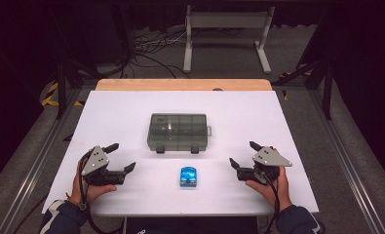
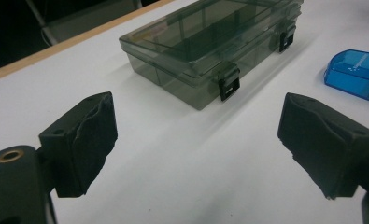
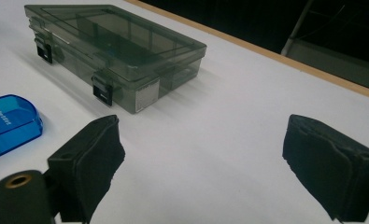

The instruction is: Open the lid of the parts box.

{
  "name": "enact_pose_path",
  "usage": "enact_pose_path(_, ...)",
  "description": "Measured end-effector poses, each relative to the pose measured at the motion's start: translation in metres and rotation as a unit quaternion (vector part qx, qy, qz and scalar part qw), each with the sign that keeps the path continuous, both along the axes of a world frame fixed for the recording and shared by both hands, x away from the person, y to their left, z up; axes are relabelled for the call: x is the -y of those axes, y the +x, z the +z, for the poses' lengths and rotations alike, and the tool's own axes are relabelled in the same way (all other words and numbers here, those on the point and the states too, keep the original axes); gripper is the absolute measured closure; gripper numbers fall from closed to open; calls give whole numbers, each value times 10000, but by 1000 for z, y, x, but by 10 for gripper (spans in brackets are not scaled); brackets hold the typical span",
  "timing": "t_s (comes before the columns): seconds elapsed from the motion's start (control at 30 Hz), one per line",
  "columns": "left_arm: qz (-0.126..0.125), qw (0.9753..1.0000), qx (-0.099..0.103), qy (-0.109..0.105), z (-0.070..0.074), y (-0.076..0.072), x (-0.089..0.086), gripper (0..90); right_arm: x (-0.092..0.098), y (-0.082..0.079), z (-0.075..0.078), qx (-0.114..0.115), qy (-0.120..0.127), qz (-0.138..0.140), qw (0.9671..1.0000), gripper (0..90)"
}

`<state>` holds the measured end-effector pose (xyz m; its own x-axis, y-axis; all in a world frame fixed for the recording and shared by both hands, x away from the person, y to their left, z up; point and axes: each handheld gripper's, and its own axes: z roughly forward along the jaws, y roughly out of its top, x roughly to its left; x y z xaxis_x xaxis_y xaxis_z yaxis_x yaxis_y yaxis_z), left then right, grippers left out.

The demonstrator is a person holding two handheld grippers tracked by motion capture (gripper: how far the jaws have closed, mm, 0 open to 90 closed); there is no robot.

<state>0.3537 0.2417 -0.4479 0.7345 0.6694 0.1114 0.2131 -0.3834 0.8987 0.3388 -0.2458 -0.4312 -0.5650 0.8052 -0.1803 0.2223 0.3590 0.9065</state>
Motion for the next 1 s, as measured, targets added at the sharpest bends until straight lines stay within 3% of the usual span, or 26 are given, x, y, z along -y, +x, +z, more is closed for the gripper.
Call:
enact_pose_path(0.13,-93,9998,-158,91,-5,12,3,145,-5,8,-2,-151,-33,61,9999,132)
enact_pose_path(0.3,-94,9992,-335,199,-7,31,9,164,-21,24,-1,-432,-112,363,9983,167)
enact_pose_path(0.47,-103,9979,-593,226,-9,49,20,212,-46,46,-2,-660,-425,581,9952,249)
enact_pose_path(0.63,-89,9969,-697,360,-12,62,29,262,-62,61,-7,-856,-504,652,9929,279)
enact_pose_path(0.67,-86,9966,-691,441,-12,66,31,293,-64,64,-8,-894,-490,647,9927,298)
enact_pose_path(0.73,-170,9962,-756,400,-14,69,34,341,-69,70,-10,-950,-456,600,9926,361)
enact_pose_path(0.9,-345,9945,-838,530,-17,77,42,427,-77,76,-13,-1081,-576,648,9904,441)
enact_pose_path(1.0,-400,9942,-834,539,-17,79,44,442,-77,77,-15,-1180,-495,693,9894,460)
